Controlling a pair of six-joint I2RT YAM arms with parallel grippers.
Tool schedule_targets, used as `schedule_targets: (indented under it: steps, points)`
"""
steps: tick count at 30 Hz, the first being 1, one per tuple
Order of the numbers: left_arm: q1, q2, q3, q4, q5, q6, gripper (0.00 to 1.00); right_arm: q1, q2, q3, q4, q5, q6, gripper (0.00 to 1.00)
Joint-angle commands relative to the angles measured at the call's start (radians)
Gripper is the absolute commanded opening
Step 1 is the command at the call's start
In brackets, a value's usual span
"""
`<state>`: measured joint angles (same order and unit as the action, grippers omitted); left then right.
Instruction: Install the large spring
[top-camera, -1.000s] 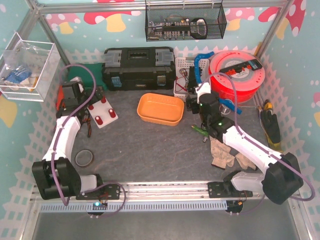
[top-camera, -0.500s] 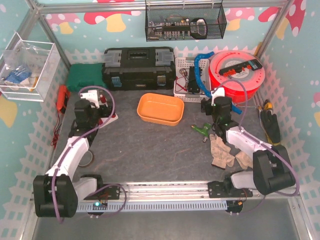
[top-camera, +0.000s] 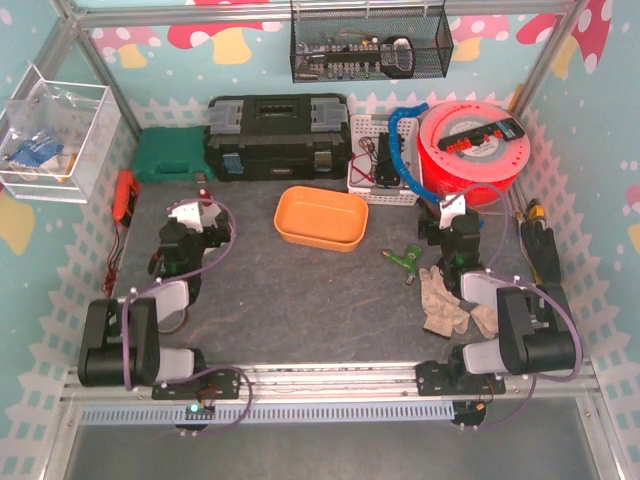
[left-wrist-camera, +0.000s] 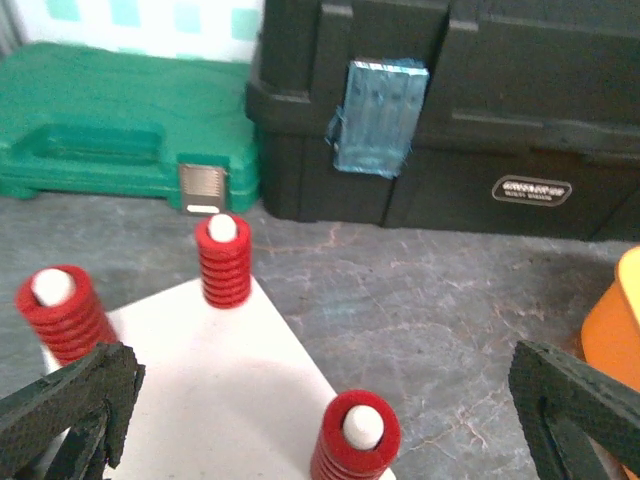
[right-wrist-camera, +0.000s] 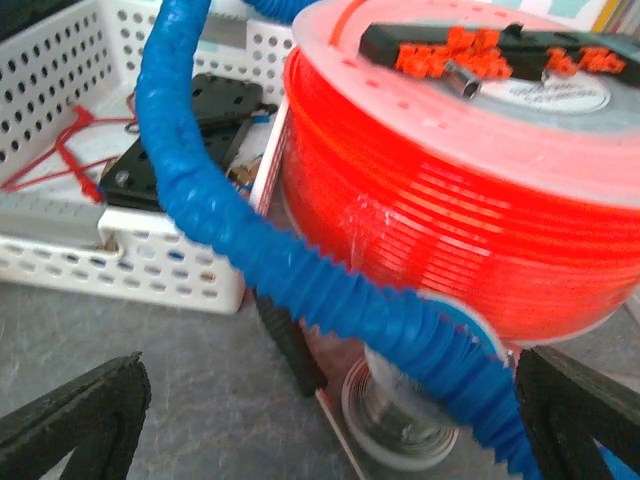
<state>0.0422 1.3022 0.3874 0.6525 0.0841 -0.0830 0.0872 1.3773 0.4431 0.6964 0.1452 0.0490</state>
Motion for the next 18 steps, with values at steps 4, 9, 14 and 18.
schedule_targets:
  steps: [4,9,14,18]
  points:
    - [0.003,0.142,-0.015,0.264,0.123,-0.033,0.99,-0.045,0.009,-0.135,0.273,-0.13,-0.038,0.99]
    - [-0.007,0.174,-0.039,0.359,0.066,-0.024,0.99,-0.07,0.081,-0.129,0.366,-0.116,-0.073,0.99]
    - [-0.04,0.196,-0.042,0.386,0.029,0.005,0.99,-0.083,0.113,-0.193,0.501,-0.122,-0.06,0.99]
    - [-0.056,0.193,-0.099,0.484,-0.004,0.013,0.99,-0.086,0.143,-0.233,0.589,-0.118,-0.054,0.99]
